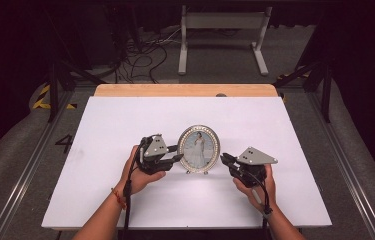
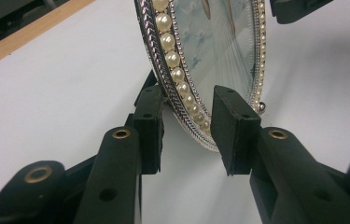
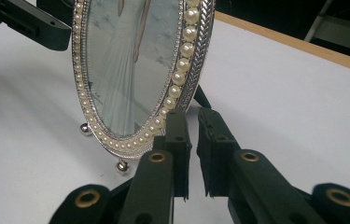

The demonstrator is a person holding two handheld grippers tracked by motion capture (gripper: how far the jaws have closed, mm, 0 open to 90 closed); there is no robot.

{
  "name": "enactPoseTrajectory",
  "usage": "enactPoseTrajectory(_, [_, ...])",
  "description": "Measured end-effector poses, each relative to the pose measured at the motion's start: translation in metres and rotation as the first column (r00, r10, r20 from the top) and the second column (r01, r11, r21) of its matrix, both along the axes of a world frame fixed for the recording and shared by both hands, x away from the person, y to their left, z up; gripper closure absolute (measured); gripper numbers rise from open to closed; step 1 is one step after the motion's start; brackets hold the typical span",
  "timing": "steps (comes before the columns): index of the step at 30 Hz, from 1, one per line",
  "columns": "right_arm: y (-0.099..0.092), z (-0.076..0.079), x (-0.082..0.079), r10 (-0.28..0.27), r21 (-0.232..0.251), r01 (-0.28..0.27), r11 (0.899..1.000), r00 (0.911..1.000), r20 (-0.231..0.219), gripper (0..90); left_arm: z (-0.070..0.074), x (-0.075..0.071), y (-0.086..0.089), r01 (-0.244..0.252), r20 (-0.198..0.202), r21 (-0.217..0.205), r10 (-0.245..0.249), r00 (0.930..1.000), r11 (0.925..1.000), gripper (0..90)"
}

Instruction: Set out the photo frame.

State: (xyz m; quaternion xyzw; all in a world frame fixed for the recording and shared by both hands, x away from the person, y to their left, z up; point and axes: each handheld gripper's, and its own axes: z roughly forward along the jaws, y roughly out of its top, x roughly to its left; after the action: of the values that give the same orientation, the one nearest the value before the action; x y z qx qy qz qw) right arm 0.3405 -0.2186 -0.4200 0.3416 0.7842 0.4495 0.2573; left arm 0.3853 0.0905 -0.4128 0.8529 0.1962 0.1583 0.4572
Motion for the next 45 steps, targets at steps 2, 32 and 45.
enactPoseTrajectory(2, [-0.001,0.001,0.000,0.000,-0.009,0.001,1.000,1.0000,0.003,80.8,0.000,-0.002,0.001,-0.005,-0.004,-0.002,0.005,1.0000,1.0000,63.7])
enactPoseTrajectory(32, [-0.025,-0.004,-0.018,0.015,-0.089,-0.014,0.996,0.9997,0.018,51.9,-0.010,-0.036,0.047,-0.066,0.064,0.079,0.061,0.9961,0.9947,40.1])
enactPoseTrajectory(45, [-0.041,-0.006,-0.026,0.007,-0.085,-0.006,0.996,0.9999,0.009,32.2,-0.018,-0.054,0.074,-0.124,0.070,0.100,0.117,0.9906,0.9873,22.2])
